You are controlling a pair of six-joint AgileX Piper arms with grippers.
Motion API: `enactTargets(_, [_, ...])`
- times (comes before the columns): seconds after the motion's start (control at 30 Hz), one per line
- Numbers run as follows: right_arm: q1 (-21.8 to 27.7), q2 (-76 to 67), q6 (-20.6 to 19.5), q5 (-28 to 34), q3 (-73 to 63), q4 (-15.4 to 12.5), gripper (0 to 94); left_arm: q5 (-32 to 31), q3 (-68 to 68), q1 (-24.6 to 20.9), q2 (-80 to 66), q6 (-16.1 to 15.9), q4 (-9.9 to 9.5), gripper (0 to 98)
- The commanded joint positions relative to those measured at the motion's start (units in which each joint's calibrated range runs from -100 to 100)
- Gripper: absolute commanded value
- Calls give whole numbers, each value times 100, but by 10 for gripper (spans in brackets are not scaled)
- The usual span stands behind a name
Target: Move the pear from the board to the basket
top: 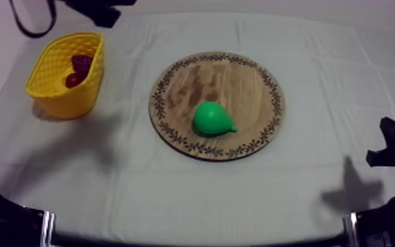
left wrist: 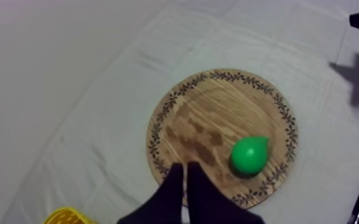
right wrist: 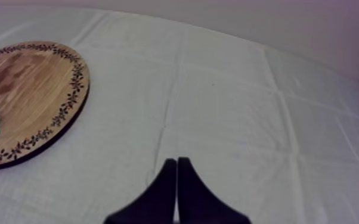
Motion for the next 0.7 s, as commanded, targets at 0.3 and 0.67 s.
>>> enactTargets(0.3, [1,-5,1,0,5,2,5,1154,-1562,227,1438,-302,143,0])
enactTargets(0.67, [1,-5,1,0,5,2,5,1712,-1466,535,1864,-397,88,0])
